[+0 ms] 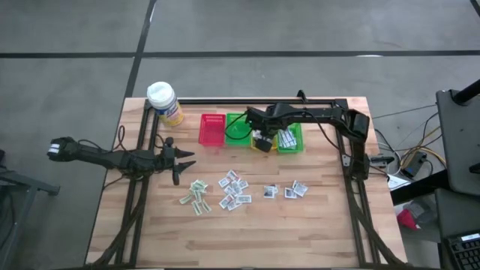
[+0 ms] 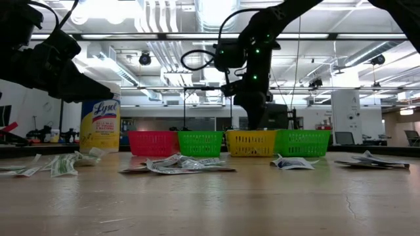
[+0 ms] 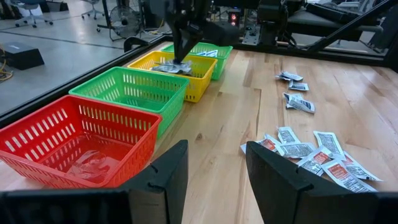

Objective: Pick & Place First Aid Supplies
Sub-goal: Put the blue alcohol pad into the yellow bin

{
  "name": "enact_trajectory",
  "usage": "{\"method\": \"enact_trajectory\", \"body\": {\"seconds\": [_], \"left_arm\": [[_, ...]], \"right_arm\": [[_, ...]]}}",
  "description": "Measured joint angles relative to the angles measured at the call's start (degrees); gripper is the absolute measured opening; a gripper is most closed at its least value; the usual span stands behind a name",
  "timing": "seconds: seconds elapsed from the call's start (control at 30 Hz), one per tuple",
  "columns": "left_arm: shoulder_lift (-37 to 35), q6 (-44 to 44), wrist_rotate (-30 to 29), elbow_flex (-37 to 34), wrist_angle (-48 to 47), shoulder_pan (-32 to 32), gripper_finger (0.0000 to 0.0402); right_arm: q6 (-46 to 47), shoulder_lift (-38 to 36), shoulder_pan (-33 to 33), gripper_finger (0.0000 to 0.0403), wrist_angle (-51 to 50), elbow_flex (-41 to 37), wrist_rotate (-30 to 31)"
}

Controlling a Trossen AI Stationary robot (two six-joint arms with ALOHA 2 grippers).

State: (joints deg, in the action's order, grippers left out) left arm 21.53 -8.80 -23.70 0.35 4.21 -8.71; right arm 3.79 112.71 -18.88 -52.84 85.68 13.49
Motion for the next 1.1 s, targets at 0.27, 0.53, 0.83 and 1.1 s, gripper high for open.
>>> {"method": "enact_trajectory", "body": {"seconds": [0.27,0.53,0.83,1.1], "left_arm": [[-0.01,-0.15,-0.01,-0.02,0.01,0.0,0.0158],[0.0,-0.19,-0.01,0.0,0.02,0.0,0.0158],[0.0,-0.2,0.01,-0.02,-0.01,0.0,0.0158],[-0.02,-0.2,0.01,-0.02,0.0,0.0,0.0158]], "right_arm": [[0.53,0.0,-0.19,0.0008,1.27,-1.0,-0.06],[0.51,0.0,-0.2,0.0015,1.39,-1.0,-0.11],[0.51,0.0,-0.26,0.0089,1.18,-0.35,-0.69],[-0.96,0.0,0.04,0.0135,-3.0,5.25,-0.65]]}}
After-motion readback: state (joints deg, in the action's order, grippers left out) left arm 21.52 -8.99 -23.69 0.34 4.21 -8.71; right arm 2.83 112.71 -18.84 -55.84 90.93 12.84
